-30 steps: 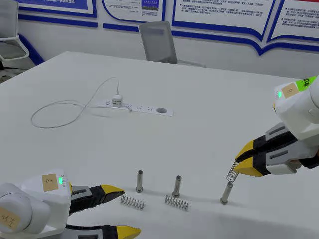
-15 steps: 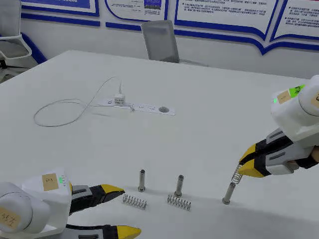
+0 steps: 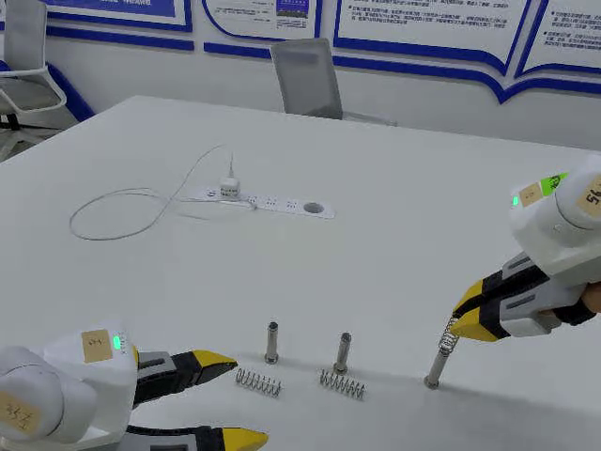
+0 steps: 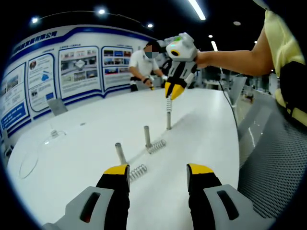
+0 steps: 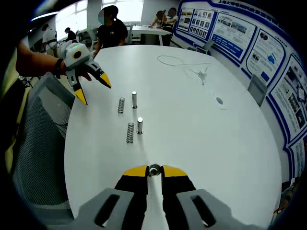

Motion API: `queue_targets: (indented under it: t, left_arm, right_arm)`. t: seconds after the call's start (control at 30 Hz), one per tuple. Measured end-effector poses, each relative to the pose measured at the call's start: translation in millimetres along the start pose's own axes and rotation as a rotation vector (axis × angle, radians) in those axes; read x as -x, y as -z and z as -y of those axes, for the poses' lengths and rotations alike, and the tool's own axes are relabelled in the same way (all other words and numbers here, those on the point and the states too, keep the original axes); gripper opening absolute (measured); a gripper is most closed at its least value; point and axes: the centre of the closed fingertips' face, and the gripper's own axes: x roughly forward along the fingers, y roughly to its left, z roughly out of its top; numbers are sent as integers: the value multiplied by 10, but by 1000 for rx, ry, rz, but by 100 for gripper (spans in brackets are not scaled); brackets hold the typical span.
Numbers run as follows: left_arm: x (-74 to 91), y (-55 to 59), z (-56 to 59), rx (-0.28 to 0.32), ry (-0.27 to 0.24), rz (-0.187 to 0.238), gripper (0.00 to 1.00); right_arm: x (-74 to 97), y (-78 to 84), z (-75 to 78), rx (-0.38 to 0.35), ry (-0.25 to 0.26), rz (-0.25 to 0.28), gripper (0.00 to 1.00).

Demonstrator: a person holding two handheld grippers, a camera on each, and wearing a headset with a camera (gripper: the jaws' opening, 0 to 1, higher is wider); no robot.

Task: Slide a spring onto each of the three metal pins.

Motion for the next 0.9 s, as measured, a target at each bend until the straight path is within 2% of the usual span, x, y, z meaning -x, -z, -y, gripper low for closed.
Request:
queue_targets:
  t: [0.33, 0.9]
  left_arm:
    - [7, 17, 0, 2, -4, -6, 48]
    - [-2, 33, 10, 3, -4, -10, 48]
  right_arm:
    - [-64, 66, 14, 3, -5, -18, 11]
    - [-355, 263, 28, -33, -5, -50, 12]
